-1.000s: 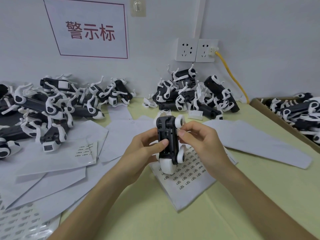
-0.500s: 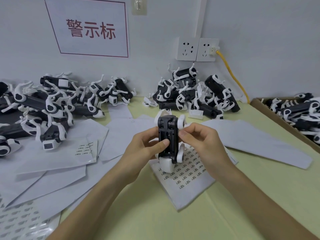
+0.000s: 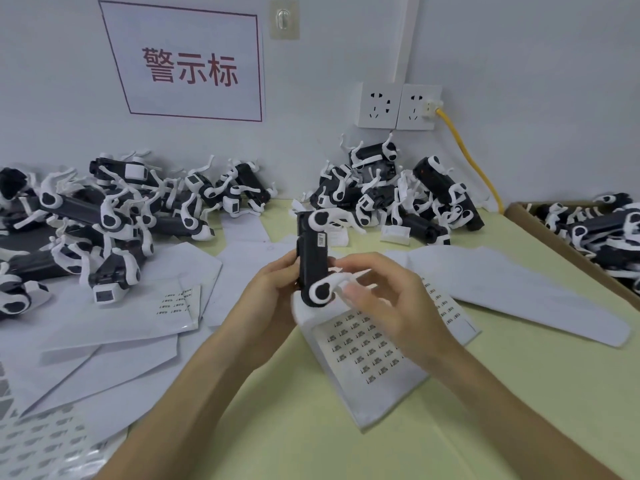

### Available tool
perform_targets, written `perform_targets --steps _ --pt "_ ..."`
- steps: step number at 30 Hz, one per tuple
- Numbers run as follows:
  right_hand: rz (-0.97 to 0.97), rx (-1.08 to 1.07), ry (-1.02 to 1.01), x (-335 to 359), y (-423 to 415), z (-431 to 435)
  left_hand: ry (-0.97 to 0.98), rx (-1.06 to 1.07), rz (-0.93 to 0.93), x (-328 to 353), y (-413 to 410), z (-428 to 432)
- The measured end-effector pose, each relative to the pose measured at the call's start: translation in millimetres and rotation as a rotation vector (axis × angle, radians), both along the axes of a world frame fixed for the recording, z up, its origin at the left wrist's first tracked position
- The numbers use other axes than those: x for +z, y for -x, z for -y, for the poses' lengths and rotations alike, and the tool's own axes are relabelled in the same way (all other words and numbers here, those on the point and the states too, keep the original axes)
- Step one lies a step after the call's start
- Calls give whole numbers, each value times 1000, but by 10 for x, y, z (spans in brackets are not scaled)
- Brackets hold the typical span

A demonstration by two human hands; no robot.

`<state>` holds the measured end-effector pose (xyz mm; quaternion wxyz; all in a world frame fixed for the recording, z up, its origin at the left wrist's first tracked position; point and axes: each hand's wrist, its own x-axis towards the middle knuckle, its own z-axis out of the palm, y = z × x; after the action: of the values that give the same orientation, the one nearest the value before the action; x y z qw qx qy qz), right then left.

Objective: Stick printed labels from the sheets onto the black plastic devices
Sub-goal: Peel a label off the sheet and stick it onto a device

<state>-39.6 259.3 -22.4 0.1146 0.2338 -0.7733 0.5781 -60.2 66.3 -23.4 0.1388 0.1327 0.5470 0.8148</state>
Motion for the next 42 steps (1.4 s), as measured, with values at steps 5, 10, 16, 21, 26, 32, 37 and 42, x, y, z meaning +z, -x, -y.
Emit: perform_targets --steps 5,10,16,21,26,32,37,42 --pt "-234 -55 -101 -97 -12 59 -100 -44 115 12 3 -5" --pt "-365 -142 -122 -119 -9 39 26 -59 -8 28 -43 -73" --pt "-471 -153 -174 -153 -25 72 137 228 -48 -18 -47 -124" --pt "-505 -160 -198 -218 -6 92 311 392 -150 -50 -56 -193" --pt "-511 -170 -200 -219 2 87 383 394 -157 -114 -69 -204" --pt "-471 -162 -187 -191 -12 74 277 280 3 -40 -85 -200" --pt "-449 -145 -175 -179 -20 75 211 261 -18 -34 -90 -200" --pt "-466 -138 -186 -174 -16 81 353 324 -157 -74 -63 -195"
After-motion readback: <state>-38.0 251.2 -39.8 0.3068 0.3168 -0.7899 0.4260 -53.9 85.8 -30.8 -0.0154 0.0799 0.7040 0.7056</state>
